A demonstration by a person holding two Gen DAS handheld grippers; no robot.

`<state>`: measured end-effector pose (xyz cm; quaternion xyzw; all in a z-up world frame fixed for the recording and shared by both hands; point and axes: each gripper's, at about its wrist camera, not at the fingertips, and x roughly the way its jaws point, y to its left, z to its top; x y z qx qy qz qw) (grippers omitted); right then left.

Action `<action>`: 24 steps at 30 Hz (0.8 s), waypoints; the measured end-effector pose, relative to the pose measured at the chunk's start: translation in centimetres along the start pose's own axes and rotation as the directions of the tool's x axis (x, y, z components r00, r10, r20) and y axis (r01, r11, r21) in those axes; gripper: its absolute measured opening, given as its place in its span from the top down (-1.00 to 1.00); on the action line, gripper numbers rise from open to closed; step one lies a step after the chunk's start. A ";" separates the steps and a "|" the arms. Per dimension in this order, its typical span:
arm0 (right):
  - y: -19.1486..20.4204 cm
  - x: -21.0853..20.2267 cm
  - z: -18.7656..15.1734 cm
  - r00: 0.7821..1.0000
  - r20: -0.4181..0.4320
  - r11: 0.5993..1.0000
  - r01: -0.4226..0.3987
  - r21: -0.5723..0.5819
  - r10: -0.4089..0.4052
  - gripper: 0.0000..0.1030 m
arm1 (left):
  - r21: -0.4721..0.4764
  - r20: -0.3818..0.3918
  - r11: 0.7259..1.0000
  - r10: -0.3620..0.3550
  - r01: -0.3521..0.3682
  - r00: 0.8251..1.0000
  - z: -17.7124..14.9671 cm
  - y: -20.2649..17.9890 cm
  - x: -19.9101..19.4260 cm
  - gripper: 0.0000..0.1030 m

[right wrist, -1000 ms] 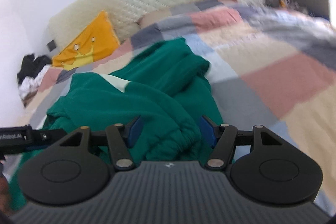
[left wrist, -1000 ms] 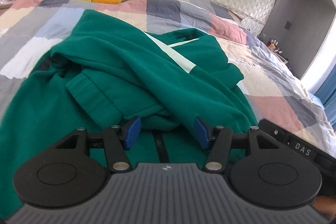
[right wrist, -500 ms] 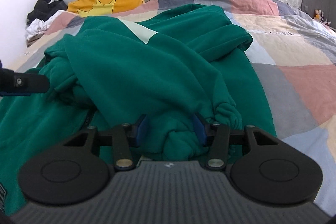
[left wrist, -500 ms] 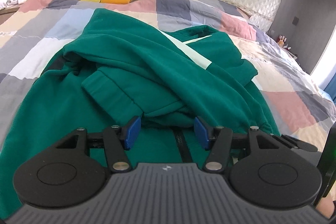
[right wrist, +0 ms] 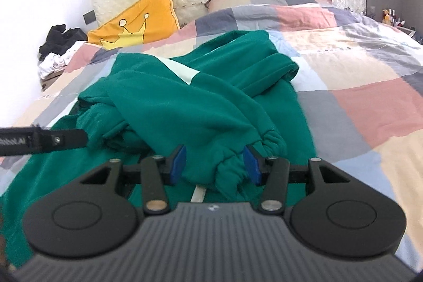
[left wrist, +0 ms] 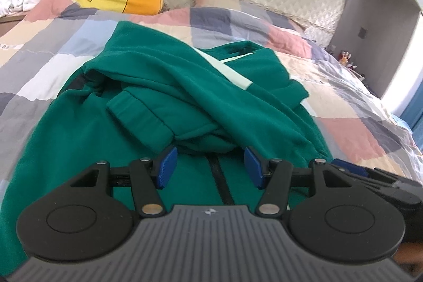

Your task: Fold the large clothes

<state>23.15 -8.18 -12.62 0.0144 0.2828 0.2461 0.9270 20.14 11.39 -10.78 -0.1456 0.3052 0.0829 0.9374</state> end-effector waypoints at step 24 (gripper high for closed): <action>-6.0 -7.1 -2.3 0.975 -0.164 0.948 0.188 0.256 -0.149 -0.09 | -0.209 0.061 0.949 0.255 -0.237 0.965 3.9 15.9 -17.7 -0.22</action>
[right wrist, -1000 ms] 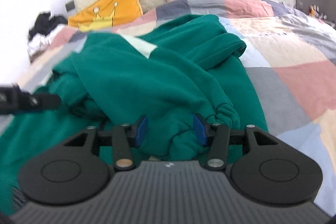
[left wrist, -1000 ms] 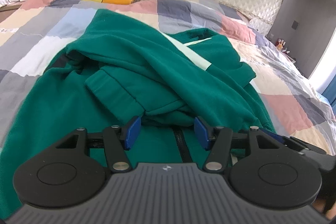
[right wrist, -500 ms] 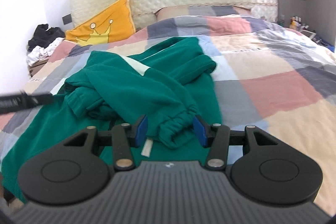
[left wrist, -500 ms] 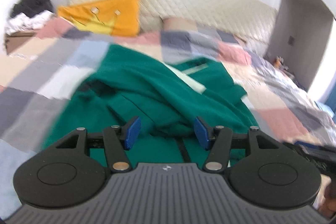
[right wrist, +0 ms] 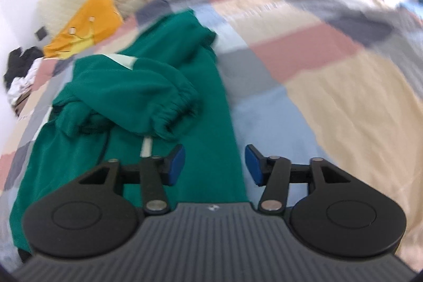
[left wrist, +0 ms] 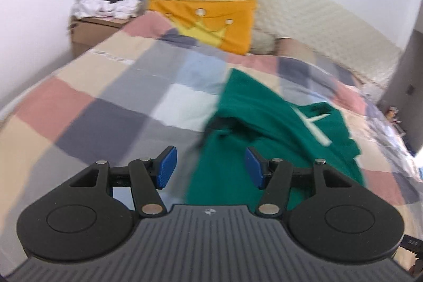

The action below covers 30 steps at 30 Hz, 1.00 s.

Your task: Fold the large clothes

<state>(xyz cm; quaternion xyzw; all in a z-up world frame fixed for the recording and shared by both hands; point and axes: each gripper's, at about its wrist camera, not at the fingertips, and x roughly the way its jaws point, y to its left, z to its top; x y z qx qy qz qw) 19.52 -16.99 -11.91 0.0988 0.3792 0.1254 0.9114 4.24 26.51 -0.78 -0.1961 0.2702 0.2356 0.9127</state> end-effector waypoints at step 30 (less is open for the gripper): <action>-5.4 3.8 -2.8 0.958 -0.239 0.886 -0.030 0.462 0.157 -0.81 | -0.349 -0.344 0.931 -0.233 0.107 0.910 -8.3 11.7 6.0 -0.24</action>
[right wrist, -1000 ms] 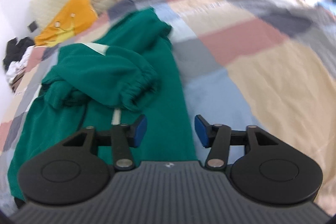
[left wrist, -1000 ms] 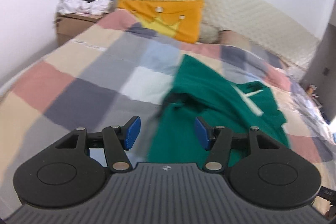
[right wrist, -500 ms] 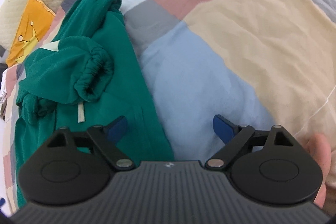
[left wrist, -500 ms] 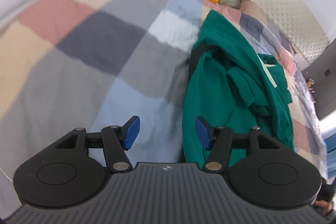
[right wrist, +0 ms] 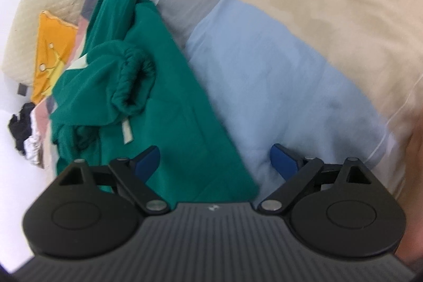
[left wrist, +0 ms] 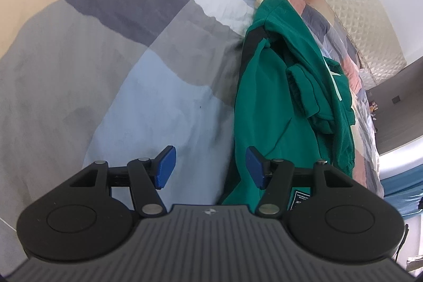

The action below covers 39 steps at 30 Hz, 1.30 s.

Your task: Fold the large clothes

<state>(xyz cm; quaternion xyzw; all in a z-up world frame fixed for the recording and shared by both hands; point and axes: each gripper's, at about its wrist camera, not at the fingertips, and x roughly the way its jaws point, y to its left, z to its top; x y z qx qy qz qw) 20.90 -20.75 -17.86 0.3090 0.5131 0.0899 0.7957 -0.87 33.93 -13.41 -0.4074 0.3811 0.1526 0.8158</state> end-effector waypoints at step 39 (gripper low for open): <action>1.6 0.0 -2.6 0.988 -0.067 0.987 -0.144 -0.075 0.139 0.54 | -0.099 0.025 0.995 -0.030 0.032 0.999 -1.4 1.8 -0.7 -0.25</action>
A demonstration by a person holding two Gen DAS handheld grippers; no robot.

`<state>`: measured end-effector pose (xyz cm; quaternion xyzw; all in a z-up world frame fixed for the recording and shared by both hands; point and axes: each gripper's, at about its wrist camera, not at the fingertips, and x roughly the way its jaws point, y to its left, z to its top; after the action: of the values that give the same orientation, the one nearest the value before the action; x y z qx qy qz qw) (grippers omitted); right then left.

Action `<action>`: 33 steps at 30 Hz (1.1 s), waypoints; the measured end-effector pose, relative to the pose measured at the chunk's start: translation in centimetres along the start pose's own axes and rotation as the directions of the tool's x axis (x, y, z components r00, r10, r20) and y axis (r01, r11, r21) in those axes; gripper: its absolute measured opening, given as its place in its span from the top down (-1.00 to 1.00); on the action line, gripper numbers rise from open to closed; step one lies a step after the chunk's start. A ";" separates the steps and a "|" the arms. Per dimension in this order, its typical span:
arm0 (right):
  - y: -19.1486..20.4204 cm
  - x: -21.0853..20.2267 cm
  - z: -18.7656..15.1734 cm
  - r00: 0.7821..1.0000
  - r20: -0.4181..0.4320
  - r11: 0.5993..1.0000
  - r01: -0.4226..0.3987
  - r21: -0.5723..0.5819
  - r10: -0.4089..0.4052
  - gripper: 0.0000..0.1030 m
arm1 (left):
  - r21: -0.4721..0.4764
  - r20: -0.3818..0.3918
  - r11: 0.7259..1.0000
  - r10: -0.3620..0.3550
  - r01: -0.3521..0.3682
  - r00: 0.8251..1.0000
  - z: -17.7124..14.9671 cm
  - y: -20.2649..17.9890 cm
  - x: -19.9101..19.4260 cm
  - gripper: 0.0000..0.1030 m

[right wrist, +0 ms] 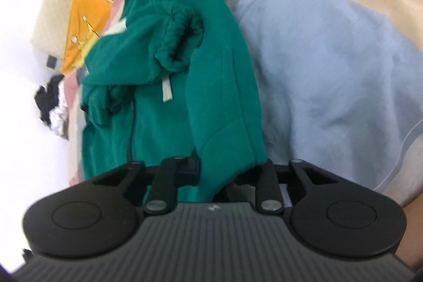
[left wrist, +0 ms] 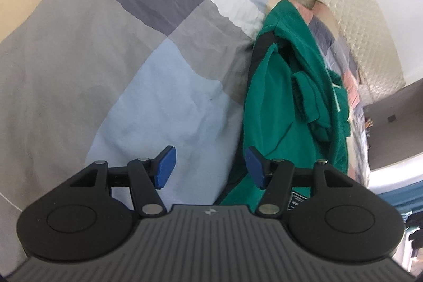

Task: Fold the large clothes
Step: 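Close the right gripper on the hoodie hem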

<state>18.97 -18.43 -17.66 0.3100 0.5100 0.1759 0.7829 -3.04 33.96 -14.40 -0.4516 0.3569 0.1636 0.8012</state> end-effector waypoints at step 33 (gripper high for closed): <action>-2.9 -0.8 1.1 0.999 0.033 0.972 -0.029 0.234 0.022 0.12 | 0.318 -0.250 0.924 -0.134 0.212 0.959 -2.7 -4.2 8.2 -0.29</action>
<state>19.49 -21.37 -18.76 0.4093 0.5112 0.1196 0.7462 3.89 28.94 -18.67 -0.3513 0.4259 -0.0245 0.8334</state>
